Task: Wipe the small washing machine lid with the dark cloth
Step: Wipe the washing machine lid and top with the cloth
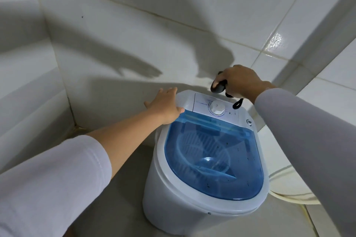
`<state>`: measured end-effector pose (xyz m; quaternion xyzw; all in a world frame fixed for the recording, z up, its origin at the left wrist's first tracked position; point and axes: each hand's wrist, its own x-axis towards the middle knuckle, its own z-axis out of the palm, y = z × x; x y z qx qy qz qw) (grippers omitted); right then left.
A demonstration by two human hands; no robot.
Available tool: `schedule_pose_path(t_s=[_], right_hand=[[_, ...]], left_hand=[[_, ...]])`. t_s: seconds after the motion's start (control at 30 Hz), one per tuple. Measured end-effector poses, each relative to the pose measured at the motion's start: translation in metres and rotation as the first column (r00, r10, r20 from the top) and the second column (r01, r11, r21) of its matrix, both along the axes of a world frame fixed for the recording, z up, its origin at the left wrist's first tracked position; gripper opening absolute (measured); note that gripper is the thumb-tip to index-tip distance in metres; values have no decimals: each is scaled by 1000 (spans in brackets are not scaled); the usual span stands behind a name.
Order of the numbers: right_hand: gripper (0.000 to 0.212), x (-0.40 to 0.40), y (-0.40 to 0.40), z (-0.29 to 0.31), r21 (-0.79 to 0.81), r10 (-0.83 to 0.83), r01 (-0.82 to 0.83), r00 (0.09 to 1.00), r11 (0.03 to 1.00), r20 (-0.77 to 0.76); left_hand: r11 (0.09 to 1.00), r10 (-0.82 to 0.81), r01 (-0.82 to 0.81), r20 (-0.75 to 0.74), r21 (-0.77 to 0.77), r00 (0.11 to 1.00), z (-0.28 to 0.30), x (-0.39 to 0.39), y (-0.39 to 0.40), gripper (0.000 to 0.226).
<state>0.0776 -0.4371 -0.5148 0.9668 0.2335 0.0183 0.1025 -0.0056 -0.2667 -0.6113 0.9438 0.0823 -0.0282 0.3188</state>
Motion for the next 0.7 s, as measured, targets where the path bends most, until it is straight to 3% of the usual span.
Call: schedule_pose_path(t_s=[0.33, 0.53, 0.7], right_hand=[[56, 22, 0, -31, 63, 40, -30, 984, 998, -174], [64, 23, -16, -35, 108, 11, 6, 987, 994, -159], [59, 16, -27, -38, 153, -53, 79, 985, 985, -166]], left_hand=[[1000, -6, 6, -11, 11, 1000, -7, 35, -12, 65], [999, 16, -15, -11, 51, 1000, -7, 35, -10, 65], [998, 21, -20, -16, 67, 1000, -7, 35, -11, 65]])
